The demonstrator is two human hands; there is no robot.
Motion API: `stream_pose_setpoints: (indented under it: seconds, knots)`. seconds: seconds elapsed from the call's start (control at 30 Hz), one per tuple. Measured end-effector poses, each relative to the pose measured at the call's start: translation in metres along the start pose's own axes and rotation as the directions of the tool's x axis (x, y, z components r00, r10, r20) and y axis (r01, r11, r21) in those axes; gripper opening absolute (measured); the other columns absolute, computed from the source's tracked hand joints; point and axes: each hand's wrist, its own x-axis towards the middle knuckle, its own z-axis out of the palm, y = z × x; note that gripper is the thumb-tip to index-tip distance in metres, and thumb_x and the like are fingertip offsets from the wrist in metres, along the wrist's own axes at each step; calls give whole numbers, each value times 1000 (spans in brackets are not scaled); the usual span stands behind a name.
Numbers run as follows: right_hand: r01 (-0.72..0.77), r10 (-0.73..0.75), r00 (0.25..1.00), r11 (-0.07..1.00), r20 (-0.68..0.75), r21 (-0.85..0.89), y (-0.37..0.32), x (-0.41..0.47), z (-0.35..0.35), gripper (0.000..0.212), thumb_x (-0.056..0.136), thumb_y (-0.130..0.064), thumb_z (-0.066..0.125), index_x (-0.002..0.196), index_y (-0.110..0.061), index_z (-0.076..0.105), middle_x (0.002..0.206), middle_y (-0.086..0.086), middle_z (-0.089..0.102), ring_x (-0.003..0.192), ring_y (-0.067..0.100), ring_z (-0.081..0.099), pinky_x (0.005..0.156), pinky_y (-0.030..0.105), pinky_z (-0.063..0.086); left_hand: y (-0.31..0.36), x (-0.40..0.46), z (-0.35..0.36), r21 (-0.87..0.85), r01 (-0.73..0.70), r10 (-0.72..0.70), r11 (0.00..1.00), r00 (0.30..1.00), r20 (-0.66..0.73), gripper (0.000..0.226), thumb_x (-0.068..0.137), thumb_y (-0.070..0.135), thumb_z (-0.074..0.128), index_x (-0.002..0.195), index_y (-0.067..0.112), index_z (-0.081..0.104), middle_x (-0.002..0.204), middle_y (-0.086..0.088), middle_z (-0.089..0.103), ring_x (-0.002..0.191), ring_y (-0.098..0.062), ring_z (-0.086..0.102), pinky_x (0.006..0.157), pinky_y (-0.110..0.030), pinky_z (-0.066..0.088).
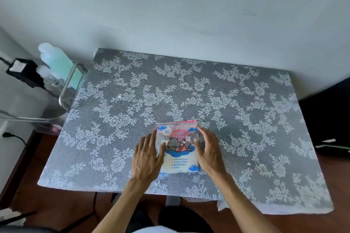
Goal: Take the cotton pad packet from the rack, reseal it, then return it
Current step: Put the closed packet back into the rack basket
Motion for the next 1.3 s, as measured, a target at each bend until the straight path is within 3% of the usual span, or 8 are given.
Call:
stream_pose_setpoints:
  seconds: [0.13,0.33,0.57,0.7,0.8,0.9,1.17,1.3]
  knots:
    - [-5,7,997,999,79,-32,1,-27,-5,52,93,-63,27,141,-43,29,110,-3,43,101,10,46,75,17,40,-4,-27,-2,-55,8,-8,998,1000,10,71,93,68,23,152,29,16,135,-3,48,120,-21,44,98,-41,45]
    - [108,-79,980,981,181,-159,-7,-50,3,65,91,-69,31,149,-46,15,116,1,47,102,15,46,93,35,45,1,-47,6,36,-70,67,997,994,91,68,92,70,21,152,42,4,134,0,43,122,-20,42,96,-36,47]
    - [83,-72,976,996,207,-41,-14,-47,8,64,92,-68,35,145,-56,1,123,6,46,92,13,54,75,29,54,10,-46,10,-236,-36,77,971,984,164,66,99,53,35,154,33,4,134,1,42,109,-8,45,73,-29,53]
    - [68,-57,978,997,200,-47,-15,-46,10,64,91,-70,31,144,-57,-3,122,6,45,85,7,54,61,21,53,20,-41,2,-312,8,56,950,979,194,66,100,47,40,154,29,8,136,-5,39,111,-17,50,83,-40,55]
    - [91,-75,985,991,154,-100,-20,-39,9,63,90,-74,23,144,-57,-4,116,3,48,73,3,51,47,12,37,24,-35,-7,-326,9,57,945,980,191,65,100,39,43,154,25,11,140,-8,37,116,-22,48,87,-45,53]
    - [106,-92,988,988,126,-111,-33,-26,6,64,89,-76,21,145,-56,-1,118,3,49,78,5,53,47,12,38,26,-26,-23,-329,16,40,944,986,164,63,101,36,45,154,25,12,141,-9,36,115,-24,49,85,-47,53]
    - [218,-216,960,976,180,5,-111,26,8,62,89,-72,28,142,-61,-2,110,0,45,62,0,50,34,11,35,-2,13,-93,-303,21,-10,953,999,37,64,100,34,47,154,24,13,139,-9,38,110,-19,52,87,-40,55]
    - [266,-270,941,963,206,44,-160,50,23,63,90,-69,33,145,-54,7,117,3,46,73,3,58,47,17,50,-35,28,-131,-276,8,-20,961,999,-41,65,99,36,48,154,24,14,136,-6,41,105,-12,49,85,-27,50]
